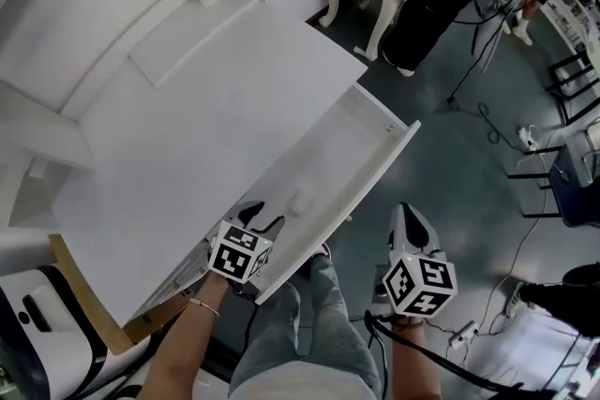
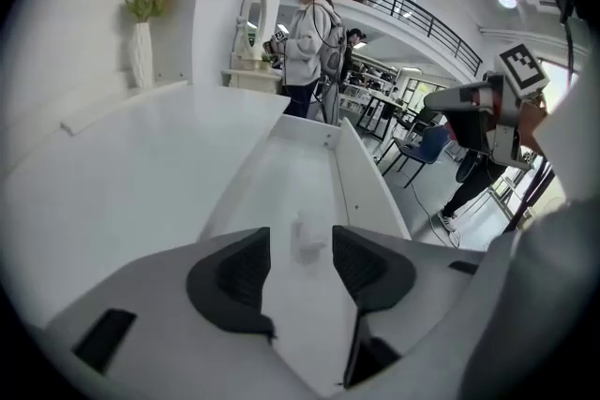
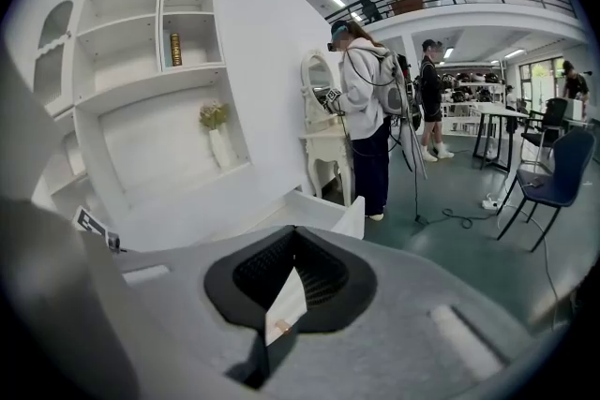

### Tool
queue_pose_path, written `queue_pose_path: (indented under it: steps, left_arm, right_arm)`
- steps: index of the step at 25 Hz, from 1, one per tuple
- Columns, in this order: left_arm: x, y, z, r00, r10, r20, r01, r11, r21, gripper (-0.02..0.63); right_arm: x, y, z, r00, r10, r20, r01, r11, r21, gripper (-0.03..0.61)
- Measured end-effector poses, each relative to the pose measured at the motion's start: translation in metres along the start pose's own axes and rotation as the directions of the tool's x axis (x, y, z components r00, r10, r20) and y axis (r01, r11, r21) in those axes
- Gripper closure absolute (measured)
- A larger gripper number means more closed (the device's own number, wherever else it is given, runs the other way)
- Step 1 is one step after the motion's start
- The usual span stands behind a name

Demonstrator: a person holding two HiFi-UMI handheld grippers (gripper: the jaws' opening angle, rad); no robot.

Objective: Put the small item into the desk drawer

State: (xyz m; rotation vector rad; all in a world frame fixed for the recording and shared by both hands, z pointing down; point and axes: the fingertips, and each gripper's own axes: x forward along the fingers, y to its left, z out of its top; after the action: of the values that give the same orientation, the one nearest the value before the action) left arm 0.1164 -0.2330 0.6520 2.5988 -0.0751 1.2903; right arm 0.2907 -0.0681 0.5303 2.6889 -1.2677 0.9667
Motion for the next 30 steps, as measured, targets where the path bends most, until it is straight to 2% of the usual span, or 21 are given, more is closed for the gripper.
queue_pose_path:
  steps: [4,7,10,12,16,21,26,28,30]
  left_arm:
    - [-0.045,0.003,0.015,0.994,0.023,0.107,-0.019,0.999,-0.042,0.427]
    - [-0.086,0.001,0.029,0.979,0.044,0.199,-0.034,0.998,-0.057,0.477]
    - [-0.125,0.003,0.048,0.950,0.079,0.301,-0.057,0.995,-0.083,0.530]
    - [-0.150,0.005,0.061,0.922,0.106,0.371,-0.069,0.991,-0.111,0.568]
    - [-0.199,0.012,0.087,0.843,0.165,0.511,-0.090,0.982,-0.169,0.594]
    - [-0.262,0.032,0.118,0.717,0.270,0.643,-0.155,0.961,-0.230,0.601]
    - [-0.321,0.060,0.132,0.596,0.407,0.693,-0.270,0.913,-0.304,0.604]
    - [-0.338,0.065,0.134,0.560,0.442,0.701,-0.305,0.896,-0.323,0.606]
    - [-0.349,0.067,0.133,0.536,0.466,0.704,-0.320,0.884,-0.341,0.606]
  right_arm:
    - [-0.004,0.025,0.014,0.999,0.047,0.019,-0.046,0.998,-0.036,0.574]
    - [-0.010,0.048,0.026,0.996,0.083,0.031,-0.081,0.995,-0.066,0.574]
    - [-0.015,0.069,0.041,0.992,0.120,0.047,-0.115,0.988,-0.102,0.574]
    - [-0.018,0.083,0.053,0.988,0.144,0.064,-0.134,0.982,-0.132,0.574]
    - [-0.027,0.107,0.081,0.976,0.189,0.111,-0.164,0.966,-0.198,0.574]
    - [-0.043,0.122,0.126,0.955,0.218,0.204,-0.161,0.951,-0.262,0.574]
    - [-0.060,0.117,0.165,0.932,0.202,0.300,-0.115,0.952,-0.285,0.574]
    - [-0.066,0.115,0.175,0.923,0.196,0.330,-0.095,0.950,-0.297,0.574]
    - [-0.071,0.114,0.179,0.919,0.193,0.345,-0.084,0.948,-0.307,0.574]
